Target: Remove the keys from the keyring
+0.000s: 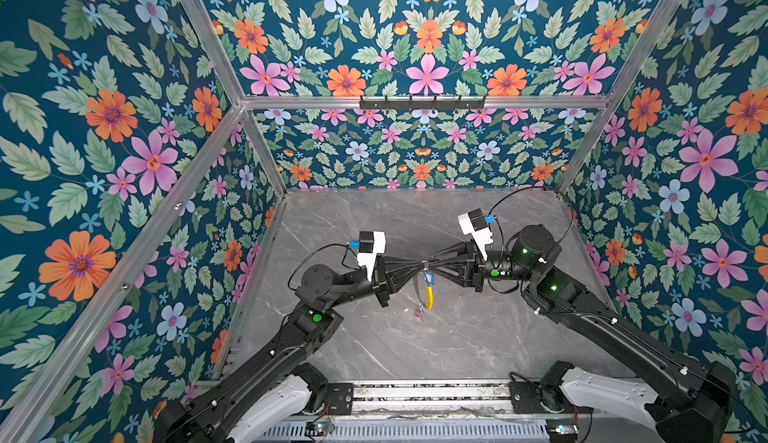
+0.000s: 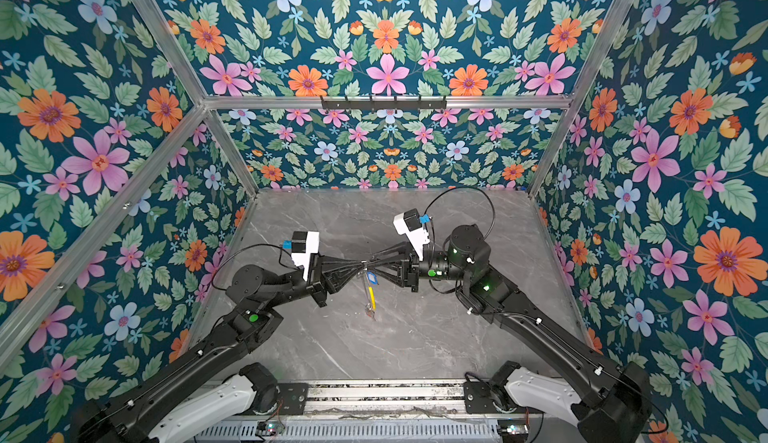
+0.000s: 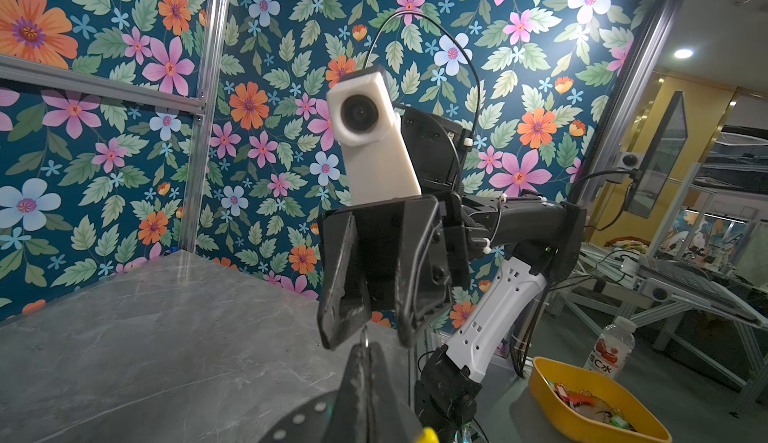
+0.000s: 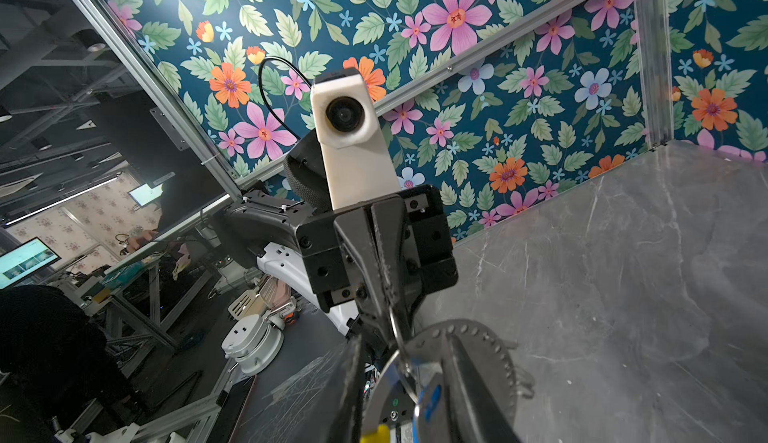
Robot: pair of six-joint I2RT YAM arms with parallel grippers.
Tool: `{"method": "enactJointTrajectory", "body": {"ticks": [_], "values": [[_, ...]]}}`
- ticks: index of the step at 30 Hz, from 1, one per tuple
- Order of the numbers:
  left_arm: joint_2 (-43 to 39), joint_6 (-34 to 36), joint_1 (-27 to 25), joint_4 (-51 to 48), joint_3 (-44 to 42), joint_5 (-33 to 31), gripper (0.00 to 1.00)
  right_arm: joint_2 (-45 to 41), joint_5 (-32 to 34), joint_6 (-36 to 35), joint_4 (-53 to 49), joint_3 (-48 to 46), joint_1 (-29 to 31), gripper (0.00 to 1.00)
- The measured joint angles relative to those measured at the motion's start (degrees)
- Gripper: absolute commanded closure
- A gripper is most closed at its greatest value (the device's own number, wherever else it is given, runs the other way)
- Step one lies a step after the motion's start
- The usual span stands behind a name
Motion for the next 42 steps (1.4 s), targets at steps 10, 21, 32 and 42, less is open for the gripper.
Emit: {"method": "enactJointTrajectory", "body": {"ticks": [10,21,32,42], "values": [[0.22,0.0,0.02,0.0,0.0,-0.11,1.0,0.68,-1.77,0.0,0.02,0.11,0.07,0.75],[1.05,-0.17,0.02,-1.2,2.03,0.17,1.0,0.92,-1.84,-0.96,-0.72,1.57,0.15,0.77],[0.57,-1.42,0.02,-1.2,-0.02,0.07,1.0,0.28,-0.44,-1.07,-0.68,-0.17,0.13,0.83],[0.48,-1.6,0.02,-0.85,-0.55,-0.55,1.0,1.66,-0.57,-1.27,-0.31,-0.13,0.15,0.97]]}}
